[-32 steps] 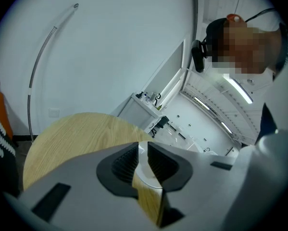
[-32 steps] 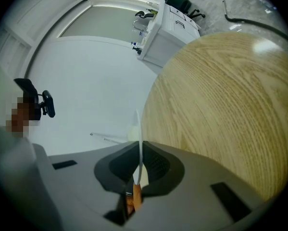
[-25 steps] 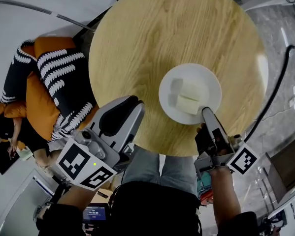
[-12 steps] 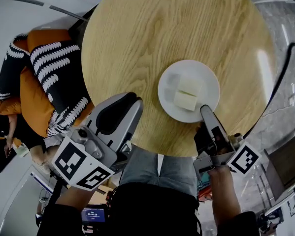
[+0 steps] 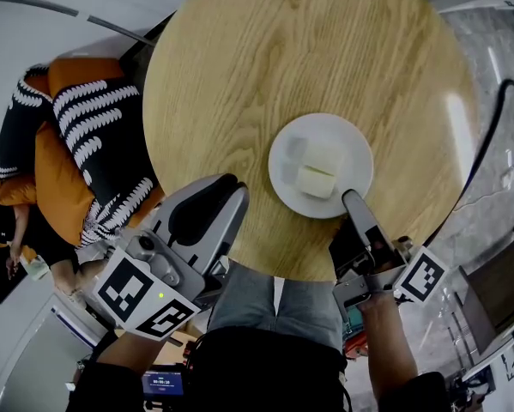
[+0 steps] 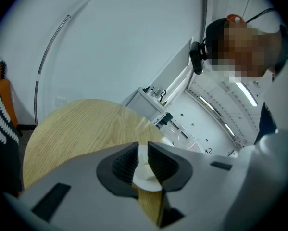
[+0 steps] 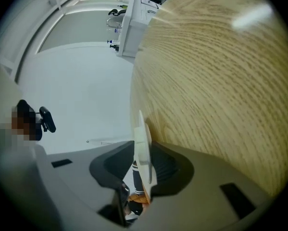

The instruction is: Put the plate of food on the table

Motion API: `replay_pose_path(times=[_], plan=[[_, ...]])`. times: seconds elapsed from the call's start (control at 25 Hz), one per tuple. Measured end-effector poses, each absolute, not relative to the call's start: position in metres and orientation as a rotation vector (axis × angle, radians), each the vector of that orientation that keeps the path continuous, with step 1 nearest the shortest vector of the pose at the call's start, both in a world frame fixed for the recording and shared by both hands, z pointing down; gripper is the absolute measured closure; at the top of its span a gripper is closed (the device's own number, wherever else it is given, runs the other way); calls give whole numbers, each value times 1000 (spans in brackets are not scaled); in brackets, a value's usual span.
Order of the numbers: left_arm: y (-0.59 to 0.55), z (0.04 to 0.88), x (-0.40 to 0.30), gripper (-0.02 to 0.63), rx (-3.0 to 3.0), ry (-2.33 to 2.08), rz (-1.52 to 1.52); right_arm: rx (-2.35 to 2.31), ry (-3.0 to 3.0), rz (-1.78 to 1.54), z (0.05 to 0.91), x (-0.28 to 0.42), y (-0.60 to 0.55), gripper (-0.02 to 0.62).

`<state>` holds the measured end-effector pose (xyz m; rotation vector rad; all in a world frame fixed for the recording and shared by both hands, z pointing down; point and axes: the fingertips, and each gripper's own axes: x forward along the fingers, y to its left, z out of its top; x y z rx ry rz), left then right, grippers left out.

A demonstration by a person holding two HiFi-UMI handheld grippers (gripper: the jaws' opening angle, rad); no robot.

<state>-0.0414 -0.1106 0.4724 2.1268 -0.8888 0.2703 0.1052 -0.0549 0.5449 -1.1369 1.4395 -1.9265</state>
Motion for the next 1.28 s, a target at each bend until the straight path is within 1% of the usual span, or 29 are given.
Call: replay_pose_path(times=[0.12,0.28,0.64,0.92,1.04,1.12,1.16,1.24,1.28], plan=[[-108,480,-44,540,2125,-888,274,-1107,1399,-1909,550,105,-53,452],[-104,485,-45,540,2123,-888,281,-1079,1299,-1878,553,110,-53,405],[-96,489,-50,540,2123,-878,289,-823,834,-1802,557,115,-50,402],[-92,485,-46,540,2121,-869,282,-750,528,-1662,565,132,-50,403],[-90,486,-43,540,2121,-865,278,-724,451,-1636,572,134,-46,432],[-89,487,-42,540,2120,-863,278,-712,442,-1622,572,134,-46,485],[-90,487,-42,540,2120,-863,280,-712,440,-1621,572,134,-46,494],[-89,486,-41,540,2121,-862,286,-712,448,-1629,570,134,-47,537],[-89,485,-41,540,2121,-862,289,-717,462,-1639,568,133,-47,545]])
